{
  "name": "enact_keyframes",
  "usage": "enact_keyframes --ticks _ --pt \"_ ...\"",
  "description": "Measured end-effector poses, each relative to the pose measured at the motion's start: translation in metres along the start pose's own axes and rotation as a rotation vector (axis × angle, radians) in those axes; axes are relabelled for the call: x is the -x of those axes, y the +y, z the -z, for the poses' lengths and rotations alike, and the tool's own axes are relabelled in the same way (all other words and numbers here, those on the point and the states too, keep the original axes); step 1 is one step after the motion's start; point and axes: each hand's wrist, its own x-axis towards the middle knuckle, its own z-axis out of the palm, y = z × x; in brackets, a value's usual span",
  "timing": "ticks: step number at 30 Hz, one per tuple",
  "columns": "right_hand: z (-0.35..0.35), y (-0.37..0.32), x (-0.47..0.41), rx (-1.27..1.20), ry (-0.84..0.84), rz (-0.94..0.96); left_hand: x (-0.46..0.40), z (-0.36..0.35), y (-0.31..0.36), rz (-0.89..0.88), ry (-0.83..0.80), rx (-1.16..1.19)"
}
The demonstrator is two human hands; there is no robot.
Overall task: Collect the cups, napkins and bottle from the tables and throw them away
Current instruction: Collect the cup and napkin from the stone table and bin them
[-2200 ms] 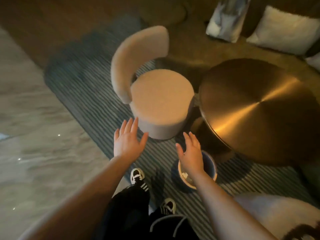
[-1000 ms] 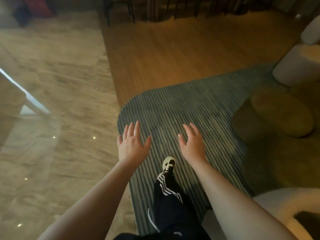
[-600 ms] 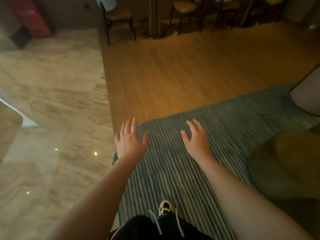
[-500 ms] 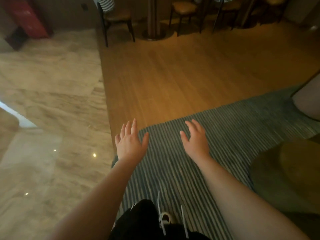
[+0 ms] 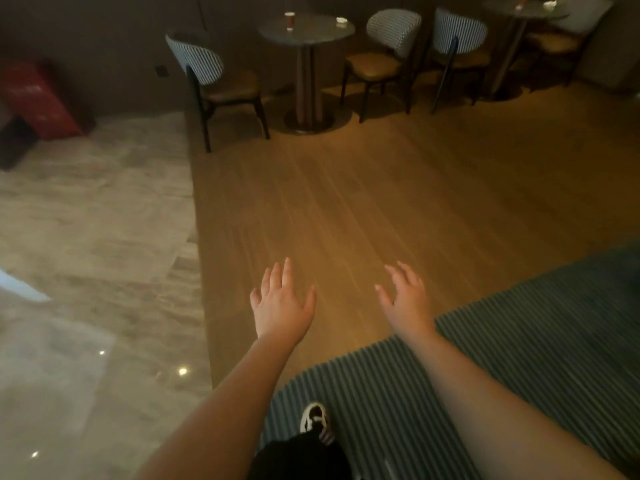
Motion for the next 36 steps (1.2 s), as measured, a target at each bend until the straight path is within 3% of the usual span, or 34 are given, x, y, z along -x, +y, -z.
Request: enact_keyframes --ticks 7,14,23,36 --pt "0.004 -0.038 -0.211 0.036 0.059 -0.011 -0.225 0.005 0.027 -0.028 -0.006 -0.001" --pt "-0.028 -0.046 -0.423 0.07 0.035 0.001 -0.426 -0.037 0.048 -0.04 -0.006 0.017" --pt "-0.038 -0.093 -0.757 0.036 0.007 0.127 -0.77 -0.052 0.073 0.022 0.049 0.013" --pt "-0.09 -0.144 -1.144 0.029 0.009 0.126 -1.151 -0.095 0.079 0.059 0.092 0.055"
